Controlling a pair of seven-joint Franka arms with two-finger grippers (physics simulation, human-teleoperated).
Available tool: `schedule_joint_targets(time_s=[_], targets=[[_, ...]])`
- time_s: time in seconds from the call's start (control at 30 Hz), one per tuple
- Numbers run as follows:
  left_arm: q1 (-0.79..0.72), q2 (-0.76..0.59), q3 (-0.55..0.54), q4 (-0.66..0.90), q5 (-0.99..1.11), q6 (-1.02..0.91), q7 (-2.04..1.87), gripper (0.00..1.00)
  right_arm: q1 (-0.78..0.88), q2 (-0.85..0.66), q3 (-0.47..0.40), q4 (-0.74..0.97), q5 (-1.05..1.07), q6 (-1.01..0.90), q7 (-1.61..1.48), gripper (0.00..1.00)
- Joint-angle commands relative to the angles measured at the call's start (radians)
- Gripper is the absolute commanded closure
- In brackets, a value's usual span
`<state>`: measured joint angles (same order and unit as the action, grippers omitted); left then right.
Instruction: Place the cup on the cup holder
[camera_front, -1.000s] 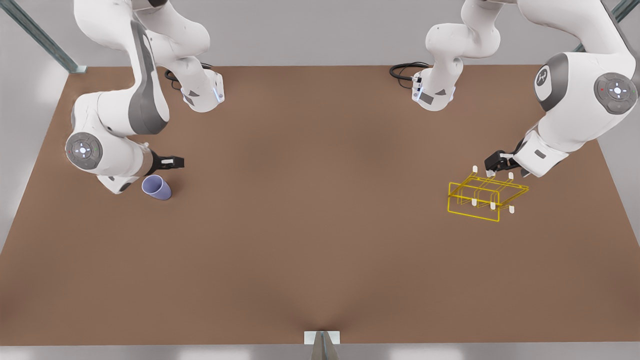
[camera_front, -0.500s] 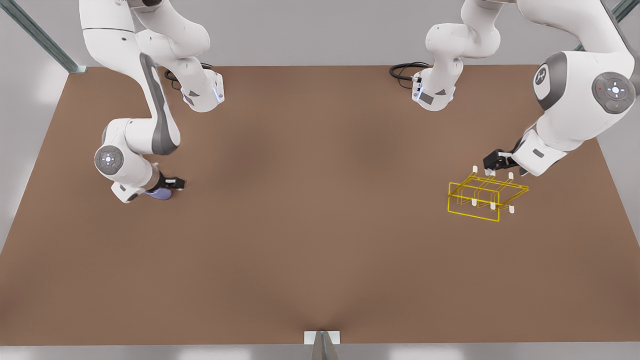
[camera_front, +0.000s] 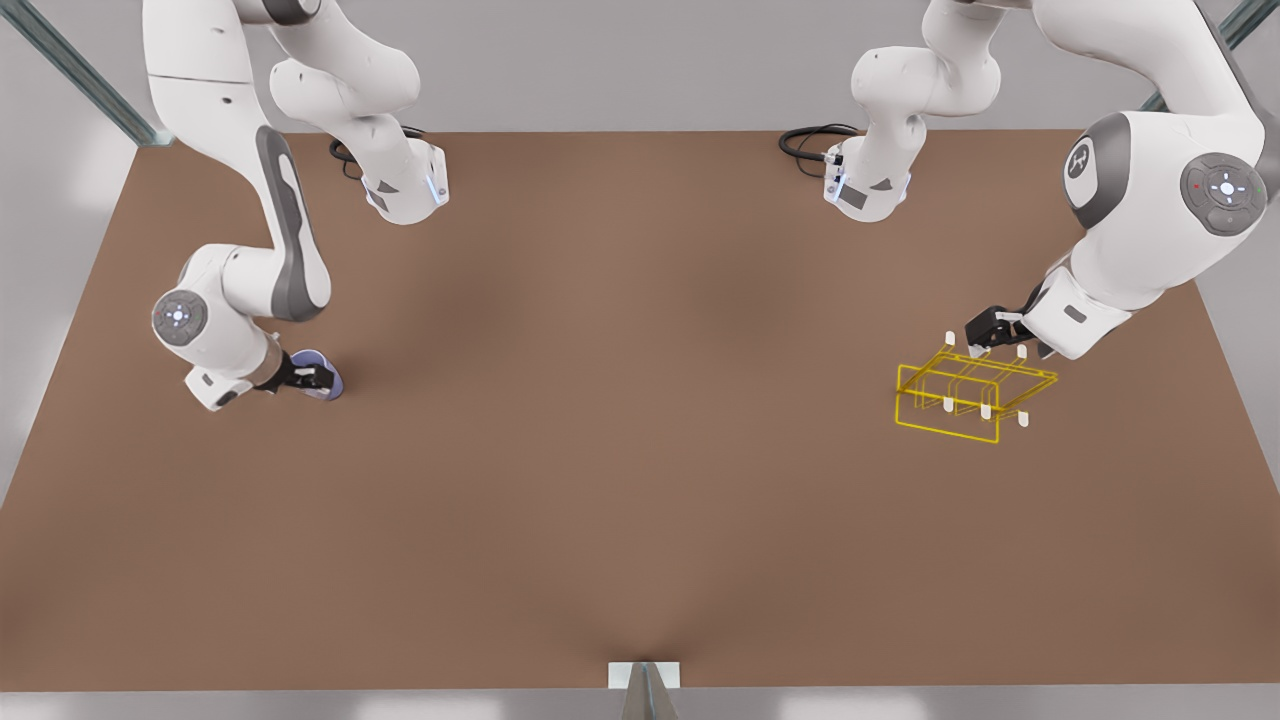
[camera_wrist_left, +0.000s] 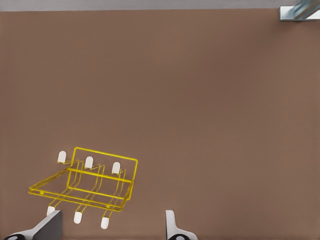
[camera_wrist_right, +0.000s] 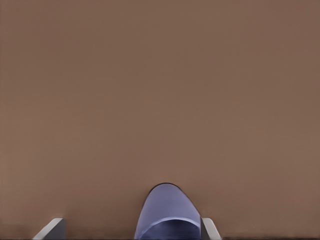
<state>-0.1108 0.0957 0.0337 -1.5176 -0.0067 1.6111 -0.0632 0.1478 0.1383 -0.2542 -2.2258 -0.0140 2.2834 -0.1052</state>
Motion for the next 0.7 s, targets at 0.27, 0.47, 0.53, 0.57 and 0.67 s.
schedule_joint_targets(time_s=[0.27, 0.47, 0.53, 0.57, 0.67], targets=[[0.000, -0.001, 0.000, 0.001, 0.002, 0.003, -0.001, 0.00, 0.003, -0.020, 0.000, -0.028, 0.002, -0.042, -0.105, 0.00], [0.002, -0.001, 0.000, 0.001, 0.002, 0.003, -0.001, 0.00, 0.013, -0.022, 0.006, -0.026, 0.002, -0.143, -0.099, 0.00], [0.003, -0.001, 0.000, 0.001, 0.002, 0.003, -0.003, 0.00, 0.027, -0.020, 0.007, -0.022, 0.002, -0.147, -0.099, 0.00], [0.003, -0.001, 0.000, 0.001, 0.001, 0.001, -0.001, 0.00, 0.029, -0.020, 0.007, -0.017, 0.002, -0.147, -0.099, 0.00], [0.003, 0.001, 0.000, 0.001, 0.001, 0.003, -0.001, 0.00, 0.027, -0.012, 0.007, -0.023, 0.002, -0.125, -0.110, 0.00]])
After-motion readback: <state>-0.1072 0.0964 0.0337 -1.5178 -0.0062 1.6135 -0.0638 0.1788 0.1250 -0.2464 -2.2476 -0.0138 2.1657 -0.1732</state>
